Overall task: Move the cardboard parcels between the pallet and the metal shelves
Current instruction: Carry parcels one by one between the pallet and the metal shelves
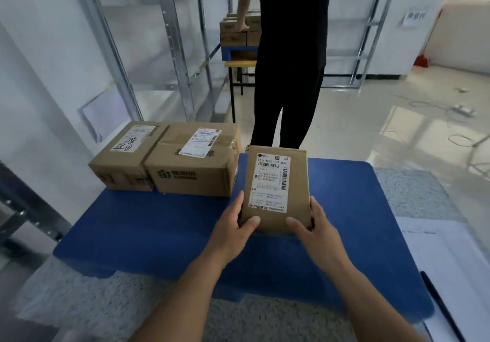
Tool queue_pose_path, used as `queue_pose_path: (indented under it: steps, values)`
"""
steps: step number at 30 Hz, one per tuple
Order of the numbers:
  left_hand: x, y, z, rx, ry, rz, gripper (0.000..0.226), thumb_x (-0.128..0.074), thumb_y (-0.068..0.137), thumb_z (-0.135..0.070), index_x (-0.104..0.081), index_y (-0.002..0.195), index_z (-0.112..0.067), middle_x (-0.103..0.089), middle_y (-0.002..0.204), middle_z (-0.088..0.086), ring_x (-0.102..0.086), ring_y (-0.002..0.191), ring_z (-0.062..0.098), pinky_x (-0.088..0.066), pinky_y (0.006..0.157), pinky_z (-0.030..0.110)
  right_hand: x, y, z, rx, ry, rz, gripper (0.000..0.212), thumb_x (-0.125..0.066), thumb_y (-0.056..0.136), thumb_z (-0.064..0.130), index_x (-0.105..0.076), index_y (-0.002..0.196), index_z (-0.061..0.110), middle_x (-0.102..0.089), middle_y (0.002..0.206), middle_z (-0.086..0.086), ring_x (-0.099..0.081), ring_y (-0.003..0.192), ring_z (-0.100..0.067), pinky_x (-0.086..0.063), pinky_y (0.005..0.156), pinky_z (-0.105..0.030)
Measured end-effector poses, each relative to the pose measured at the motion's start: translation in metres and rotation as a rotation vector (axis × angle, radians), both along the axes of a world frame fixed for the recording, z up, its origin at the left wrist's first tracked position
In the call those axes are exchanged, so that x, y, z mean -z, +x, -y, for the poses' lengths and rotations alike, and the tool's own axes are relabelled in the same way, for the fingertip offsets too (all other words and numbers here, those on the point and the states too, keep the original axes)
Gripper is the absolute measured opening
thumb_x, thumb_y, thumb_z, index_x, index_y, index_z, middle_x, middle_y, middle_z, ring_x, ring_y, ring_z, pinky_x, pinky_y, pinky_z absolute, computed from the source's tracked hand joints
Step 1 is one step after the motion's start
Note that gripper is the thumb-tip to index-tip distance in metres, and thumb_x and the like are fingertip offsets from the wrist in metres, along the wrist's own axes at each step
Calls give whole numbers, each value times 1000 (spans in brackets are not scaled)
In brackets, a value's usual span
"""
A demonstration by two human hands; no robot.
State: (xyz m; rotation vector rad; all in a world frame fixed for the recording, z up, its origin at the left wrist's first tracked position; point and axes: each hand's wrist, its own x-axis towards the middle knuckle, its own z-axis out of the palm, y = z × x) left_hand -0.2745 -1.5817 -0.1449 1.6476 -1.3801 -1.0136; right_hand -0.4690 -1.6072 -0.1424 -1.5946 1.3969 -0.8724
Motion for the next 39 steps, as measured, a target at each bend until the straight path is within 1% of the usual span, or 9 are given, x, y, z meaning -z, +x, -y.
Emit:
queue_pose_path:
  steps: [6, 9, 12, 14, 16, 20, 28, 33, 39]
  values:
    - [7, 10, 35, 71, 118, 59, 70, -50, 93, -44, -10, 149, -35, -24, 154, -8, -26, 138, 12, -24, 107, 26, 9, 11, 29, 48, 72, -113, 48, -55, 90, 44, -34, 132, 37, -53, 99, 25, -53, 85, 6, -39, 61, -13]
    - [-1, 18, 54, 75, 76, 303, 68, -47, 93, -48, -15, 149, -30, -30, 151, -5, -29, 136, 13, -30, 109, 34, 9, 16, 50, 63, 103, -151, 51, -53, 91, 44, -33, 135, 31, -53, 96, 23, -52, 82, 3, -39, 60, -15]
    - [-18, 29, 70, -44, -214, 592, 54, -46, 95, -43, -35, 144, -23, -48, 136, -2, -39, 124, 14, -33, 98, 28, 10, 24, 68, 70, 115, -169, 51, -52, 91, 44, -32, 135, 30, -58, 106, 12, -55, 85, -3, -43, 60, -20]
    - [-27, 40, 84, -128, -346, 703, 48, -47, 95, -37, -44, 139, -19, -54, 130, 1, -43, 121, 18, -31, 98, 29, 11, 30, 79, 79, 125, -173, 55, -51, 91, 45, -29, 138, 29, -57, 108, 10, -54, 85, -5, -42, 59, -18]
    - [-32, 52, 98, -151, -357, 786, 46, -47, 95, -34, -45, 138, -17, -51, 134, 3, -41, 124, 21, -29, 103, 32, 10, 35, 92, 88, 133, -185, 58, -52, 91, 45, -28, 140, 27, -55, 108, 9, -54, 87, -9, -40, 57, -18]
    - [-27, 70, 118, -105, -195, 925, 45, -38, 98, -37, -41, 140, -20, -39, 147, 0, -30, 134, 19, -28, 108, 35, 10, 45, 115, 80, 138, -195, 56, -52, 91, 43, -31, 139, 26, -55, 107, 8, -54, 85, -10, -41, 58, -21]
    - [-19, 75, 119, -122, -199, 925, 39, -42, 97, -36, -50, 133, -23, -46, 142, -4, -36, 129, 18, -33, 103, 36, 13, 60, 134, 62, 141, -185, 48, -53, 90, 42, -34, 132, 28, -49, 89, 24, -53, 78, -3, -39, 54, -18]
    - [-20, 77, 121, -107, -179, 921, 39, -40, 97, -37, -48, 133, -26, -44, 142, -6, -35, 129, 16, -32, 103, 34, 12, 63, 138, 61, 143, -167, 48, -53, 90, 42, -35, 132, 30, -50, 92, 23, -53, 81, -4, -40, 56, -20]
    - [-21, 77, 121, -99, -165, 941, 40, -38, 97, -38, -46, 135, -27, -43, 143, -6, -35, 129, 16, -32, 102, 34, 8, 64, 141, 46, 146, -187, 45, -53, 90, 43, -37, 130, 28, -55, 101, 12, -54, 83, -6, -43, 57, -22]
